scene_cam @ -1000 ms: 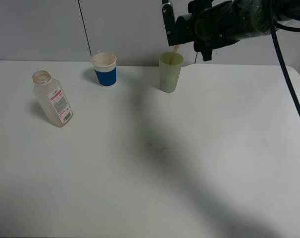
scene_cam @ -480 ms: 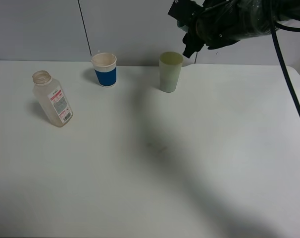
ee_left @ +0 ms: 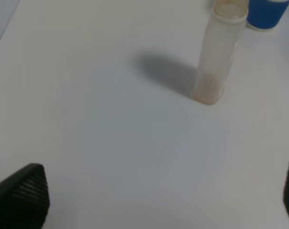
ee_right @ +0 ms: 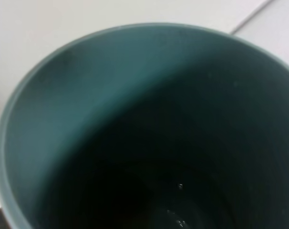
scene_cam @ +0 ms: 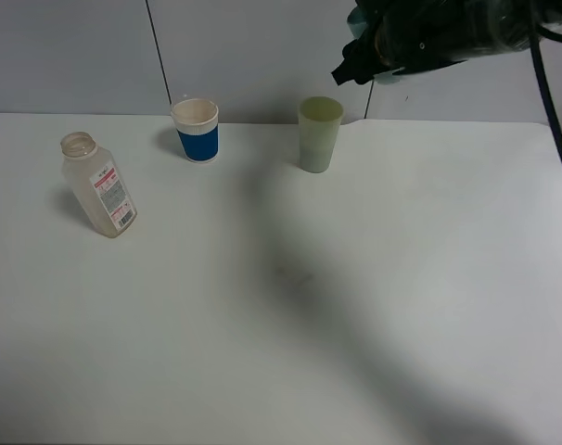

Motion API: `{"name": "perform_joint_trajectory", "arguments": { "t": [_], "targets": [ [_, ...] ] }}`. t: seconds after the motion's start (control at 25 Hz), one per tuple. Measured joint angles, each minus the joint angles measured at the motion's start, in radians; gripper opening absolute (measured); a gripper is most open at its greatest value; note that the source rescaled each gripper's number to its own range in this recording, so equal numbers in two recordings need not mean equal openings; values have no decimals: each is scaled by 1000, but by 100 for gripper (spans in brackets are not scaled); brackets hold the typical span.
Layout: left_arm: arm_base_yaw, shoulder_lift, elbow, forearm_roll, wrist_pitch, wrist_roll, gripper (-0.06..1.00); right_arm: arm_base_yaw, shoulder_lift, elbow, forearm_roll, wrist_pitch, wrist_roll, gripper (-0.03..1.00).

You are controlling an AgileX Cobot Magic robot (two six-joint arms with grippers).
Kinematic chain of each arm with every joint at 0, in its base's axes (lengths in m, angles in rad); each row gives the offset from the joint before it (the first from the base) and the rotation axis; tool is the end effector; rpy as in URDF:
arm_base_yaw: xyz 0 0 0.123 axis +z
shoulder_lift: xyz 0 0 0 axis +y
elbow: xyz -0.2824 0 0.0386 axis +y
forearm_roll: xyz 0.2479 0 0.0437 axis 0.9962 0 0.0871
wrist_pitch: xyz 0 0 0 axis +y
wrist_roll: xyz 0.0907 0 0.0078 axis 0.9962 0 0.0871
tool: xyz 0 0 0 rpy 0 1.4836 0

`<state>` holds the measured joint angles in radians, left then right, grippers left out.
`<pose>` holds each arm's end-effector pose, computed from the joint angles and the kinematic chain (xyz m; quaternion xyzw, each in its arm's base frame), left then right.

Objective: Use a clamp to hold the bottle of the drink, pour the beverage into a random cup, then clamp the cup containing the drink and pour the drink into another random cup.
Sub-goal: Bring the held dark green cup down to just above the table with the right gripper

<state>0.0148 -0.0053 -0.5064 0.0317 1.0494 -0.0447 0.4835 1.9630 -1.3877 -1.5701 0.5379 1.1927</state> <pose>-0.0060 0.0024 0.2799 -0.0258 0.8467 0.0079 0.5314 0.4152 0.1652 0.2343 -0.2204 0.8081 -0.2011 0.5080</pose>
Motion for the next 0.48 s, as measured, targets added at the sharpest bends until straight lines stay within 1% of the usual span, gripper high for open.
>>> {"name": "perform_joint_trajectory", "arguments": {
  "t": [0.16,0.28,0.4,0.48],
  "targets": [
    [0,0,0,0,0,0,100,9,-53,0,83,-35,-7,1],
    [0,0,0,0,0,0,100,20,-108,0,173,-101,-44,1],
    [0,0,0,-1,0,0,100,34,-164,0,310,-180,-121,1],
    [0,0,0,-1,0,0,100,47,-190,0,419,-229,-211,1]
  ]
}}
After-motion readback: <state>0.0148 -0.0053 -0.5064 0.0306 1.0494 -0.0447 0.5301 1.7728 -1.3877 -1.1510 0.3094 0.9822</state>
